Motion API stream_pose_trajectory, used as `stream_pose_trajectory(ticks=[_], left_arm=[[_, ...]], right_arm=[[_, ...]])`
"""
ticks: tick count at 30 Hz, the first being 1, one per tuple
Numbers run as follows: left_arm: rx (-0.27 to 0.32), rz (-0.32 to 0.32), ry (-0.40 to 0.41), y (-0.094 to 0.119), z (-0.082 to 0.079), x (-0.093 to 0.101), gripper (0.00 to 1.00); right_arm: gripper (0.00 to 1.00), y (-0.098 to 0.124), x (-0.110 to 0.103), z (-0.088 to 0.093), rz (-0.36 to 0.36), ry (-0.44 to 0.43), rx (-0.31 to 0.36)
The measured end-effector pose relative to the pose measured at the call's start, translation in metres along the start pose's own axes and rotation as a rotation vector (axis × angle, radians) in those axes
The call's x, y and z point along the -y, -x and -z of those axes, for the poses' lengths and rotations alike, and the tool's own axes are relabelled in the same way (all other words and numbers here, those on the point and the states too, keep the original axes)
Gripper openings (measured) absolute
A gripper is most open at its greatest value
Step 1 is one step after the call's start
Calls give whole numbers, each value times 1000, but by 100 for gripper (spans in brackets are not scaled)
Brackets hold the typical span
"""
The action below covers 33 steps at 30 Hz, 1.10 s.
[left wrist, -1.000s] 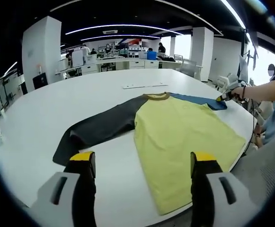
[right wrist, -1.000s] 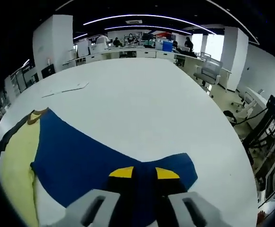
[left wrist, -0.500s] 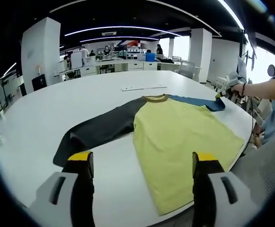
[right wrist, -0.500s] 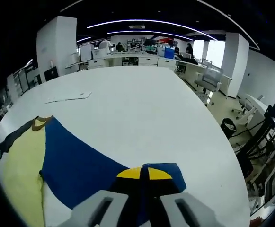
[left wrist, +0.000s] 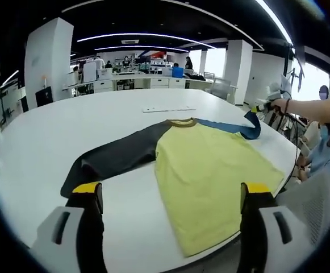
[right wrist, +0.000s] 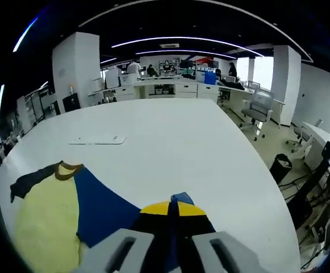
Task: Fold the garment on the visible template until the final outline fits inside the template.
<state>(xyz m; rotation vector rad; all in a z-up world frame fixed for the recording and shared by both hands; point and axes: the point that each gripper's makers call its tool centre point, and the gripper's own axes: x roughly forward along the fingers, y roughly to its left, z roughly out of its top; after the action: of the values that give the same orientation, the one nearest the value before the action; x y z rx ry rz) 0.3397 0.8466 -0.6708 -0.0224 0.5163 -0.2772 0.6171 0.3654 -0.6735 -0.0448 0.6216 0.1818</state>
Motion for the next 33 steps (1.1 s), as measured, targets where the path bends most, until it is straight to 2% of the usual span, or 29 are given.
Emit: stream_pose_trajectory(ticks=[12, 21, 33], left_arm=[[-15, 38, -11, 4, -1, 6, 99], [-12, 68, -28, 6, -11, 10, 99], [-16, 99, -43, 4, -17, 14, 99]], right_arm=[[0, -11, -34, -26, -70, 57, 11], [0, -17, -63, -43, -121, 95, 27], [0, -24, -117, -65, -202, 160, 44]])
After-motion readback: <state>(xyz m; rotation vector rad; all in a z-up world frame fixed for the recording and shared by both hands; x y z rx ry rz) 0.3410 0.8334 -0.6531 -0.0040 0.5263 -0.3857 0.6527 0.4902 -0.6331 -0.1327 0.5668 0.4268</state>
